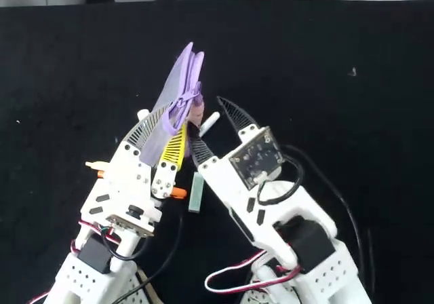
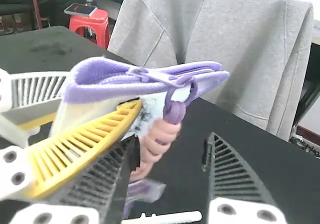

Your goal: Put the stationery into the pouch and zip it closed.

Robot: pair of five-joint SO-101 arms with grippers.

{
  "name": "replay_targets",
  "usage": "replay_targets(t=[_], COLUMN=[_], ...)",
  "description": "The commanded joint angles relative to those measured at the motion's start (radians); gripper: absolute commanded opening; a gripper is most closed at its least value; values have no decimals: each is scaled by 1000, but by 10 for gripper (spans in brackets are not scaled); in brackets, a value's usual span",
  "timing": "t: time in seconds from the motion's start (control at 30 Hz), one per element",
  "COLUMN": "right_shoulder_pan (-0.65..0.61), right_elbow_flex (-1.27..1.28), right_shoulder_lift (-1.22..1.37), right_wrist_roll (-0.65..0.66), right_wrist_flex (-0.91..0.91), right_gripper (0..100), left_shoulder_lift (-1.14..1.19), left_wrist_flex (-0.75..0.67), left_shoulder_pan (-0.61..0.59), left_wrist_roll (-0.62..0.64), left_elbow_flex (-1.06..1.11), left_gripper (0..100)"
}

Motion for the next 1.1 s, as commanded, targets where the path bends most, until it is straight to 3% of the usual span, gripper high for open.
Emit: replay_targets(t=[0.0,0.13,0.37,0.6,0.77,0.93,1.07], right_shoulder_pan=[-14,-14,-34,-29,-29,-31,-29], right_elbow_flex=[28,68,110,104,104,136,165], right_shoulder_lift=[-13,-13,-13,-13,-13,-13,-13], right_wrist_roll=[-11,-74,-75,-75,-77,-84,-81], right_wrist_flex=[-78,-137,-204,-206,-206,-253,-292], right_gripper=[208,208,206,54,80,180,178], left_shoulder_lift=[-12,-12,-12,-12,-12,-12,-12], left_wrist_flex=[-23,-23,-20,-20,-18,-18,-18], left_shoulder_pan=[10,10,10,10,12,50,59], left_wrist_roll=[5,5,5,5,6,6,6], left_elbow_flex=[-67,-67,-65,-62,-62,-59,-59], left_gripper=[28,28,28,28,29,29,29])
